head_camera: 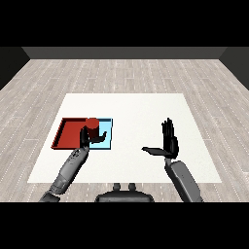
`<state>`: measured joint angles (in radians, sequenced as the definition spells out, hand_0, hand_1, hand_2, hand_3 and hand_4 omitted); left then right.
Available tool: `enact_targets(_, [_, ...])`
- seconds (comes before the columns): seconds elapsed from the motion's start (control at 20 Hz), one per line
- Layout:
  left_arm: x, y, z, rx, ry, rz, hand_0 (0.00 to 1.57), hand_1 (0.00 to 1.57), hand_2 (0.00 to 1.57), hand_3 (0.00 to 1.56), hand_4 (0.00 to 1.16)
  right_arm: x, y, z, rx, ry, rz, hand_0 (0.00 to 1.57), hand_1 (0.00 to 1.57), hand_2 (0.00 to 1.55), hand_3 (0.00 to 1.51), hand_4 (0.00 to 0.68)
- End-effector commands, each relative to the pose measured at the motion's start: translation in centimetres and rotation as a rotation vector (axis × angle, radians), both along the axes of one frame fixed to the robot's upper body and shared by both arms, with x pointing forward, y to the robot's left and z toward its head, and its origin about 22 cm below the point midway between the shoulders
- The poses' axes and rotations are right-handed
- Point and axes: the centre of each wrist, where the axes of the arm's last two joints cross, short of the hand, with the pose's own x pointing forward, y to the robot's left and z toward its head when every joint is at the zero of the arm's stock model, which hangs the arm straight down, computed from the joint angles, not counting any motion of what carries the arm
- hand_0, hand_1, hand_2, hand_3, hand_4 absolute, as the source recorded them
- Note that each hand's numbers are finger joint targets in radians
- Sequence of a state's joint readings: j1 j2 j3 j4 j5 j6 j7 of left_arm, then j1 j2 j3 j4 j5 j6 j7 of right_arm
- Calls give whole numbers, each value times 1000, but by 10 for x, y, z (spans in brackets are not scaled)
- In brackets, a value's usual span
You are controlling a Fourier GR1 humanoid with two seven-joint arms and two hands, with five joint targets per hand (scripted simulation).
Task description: Pick the red can and put it in the red box
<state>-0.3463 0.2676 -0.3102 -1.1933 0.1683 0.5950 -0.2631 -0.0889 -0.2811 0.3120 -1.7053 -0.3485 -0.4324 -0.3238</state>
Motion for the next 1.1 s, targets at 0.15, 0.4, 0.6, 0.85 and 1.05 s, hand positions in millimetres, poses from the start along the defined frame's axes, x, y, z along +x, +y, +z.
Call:
enact_targets(0.15, [16,80,3,92,70,176,1571,1571,1555,1462,1091,-18,-40,-4,-62,42,-88,0,0,0,0,0])
enact_targets(0.4, [33,114,-9,156,187,249,1571,1571,1552,1473,1099,-7,-42,-32,-69,94,-133,0,0,0,0,0])
enact_targets(0.6, [42,130,-19,232,302,306,1571,1571,1562,1472,1089,-7,-58,-40,-95,121,-152,0,0,0,0,0])
enact_targets(0.85, [46,142,-35,237,394,347,1571,1571,1558,1497,1046,18,-46,-40,-89,135,-133,0,0,0,0,0])
enact_targets(1.05, [51,136,-37,274,589,420,738,738,732,737,812,21,-45,-49,-63,129,-142,0,0,0,0,0])
